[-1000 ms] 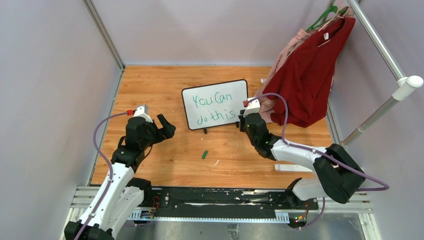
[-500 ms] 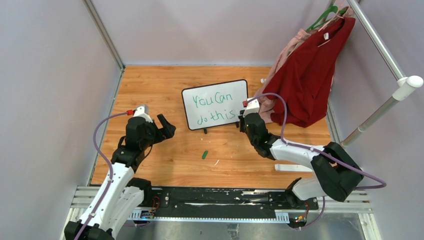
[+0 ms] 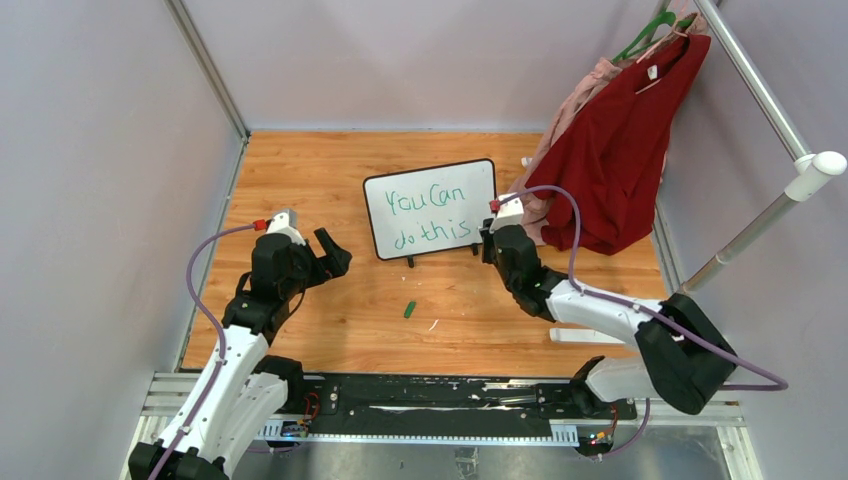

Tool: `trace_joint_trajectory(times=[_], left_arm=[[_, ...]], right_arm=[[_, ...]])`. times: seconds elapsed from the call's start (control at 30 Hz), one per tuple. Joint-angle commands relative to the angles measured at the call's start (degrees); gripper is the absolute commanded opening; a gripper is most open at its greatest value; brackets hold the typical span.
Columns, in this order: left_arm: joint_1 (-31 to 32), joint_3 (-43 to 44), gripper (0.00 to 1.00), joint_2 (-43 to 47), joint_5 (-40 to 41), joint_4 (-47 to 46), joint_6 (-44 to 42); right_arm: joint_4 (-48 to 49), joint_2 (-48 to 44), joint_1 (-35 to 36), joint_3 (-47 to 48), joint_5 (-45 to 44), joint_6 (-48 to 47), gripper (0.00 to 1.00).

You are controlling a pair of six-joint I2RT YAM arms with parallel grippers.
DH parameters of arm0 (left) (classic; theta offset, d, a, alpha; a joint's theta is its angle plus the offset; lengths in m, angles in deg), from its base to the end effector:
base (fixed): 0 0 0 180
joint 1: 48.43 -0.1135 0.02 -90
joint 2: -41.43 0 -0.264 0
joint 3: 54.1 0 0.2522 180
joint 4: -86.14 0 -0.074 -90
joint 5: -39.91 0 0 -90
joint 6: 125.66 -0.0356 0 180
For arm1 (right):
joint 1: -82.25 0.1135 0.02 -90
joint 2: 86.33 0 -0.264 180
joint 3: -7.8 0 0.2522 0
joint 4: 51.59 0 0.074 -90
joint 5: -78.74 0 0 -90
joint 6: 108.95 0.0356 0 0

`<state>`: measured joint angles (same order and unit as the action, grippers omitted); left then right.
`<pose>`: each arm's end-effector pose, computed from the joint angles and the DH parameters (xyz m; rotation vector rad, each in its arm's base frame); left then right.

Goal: Write a sentence on the whiteboard
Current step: Write a sentence on the whiteboard, then close the whiteboard marker at the center of the board.

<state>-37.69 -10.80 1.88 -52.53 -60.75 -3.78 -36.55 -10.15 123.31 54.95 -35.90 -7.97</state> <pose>0.1604 -0.0320 0.2444 -0.3631 2.0898 -0.4929 0.2214 0.1732 0.2218 -0.1680 1.7920 0.2600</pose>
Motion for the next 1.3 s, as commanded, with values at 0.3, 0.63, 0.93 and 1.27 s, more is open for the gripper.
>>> trace_joint_trajectory(times=[0.3,0.63,0.93,1.27], left_arm=[[0.4,-0.5,0.98,0.5,-1.4,-1.6,-0.7],[0.9,2.1,0.96,-0.4,-8.4,-0.9,-3.2],[10.9,4.7,0.93,2.0,-1.7,7.8,-5.5],[23.1,4.1,0.93,-1.0,2.1,7.7,-4.5]], right_arm=[[-13.1,-17.0,1.1,1.3,5.2,2.0,0.00],[-28.5,-31.9,2.3,1.1,21.0,5.2,0.00],[-33.3,-40.8,2.7,-5.9,22.7,7.2,0.00],[-32.2,-43.2,2.7,-8.0,27.3,8.5,0.00]])
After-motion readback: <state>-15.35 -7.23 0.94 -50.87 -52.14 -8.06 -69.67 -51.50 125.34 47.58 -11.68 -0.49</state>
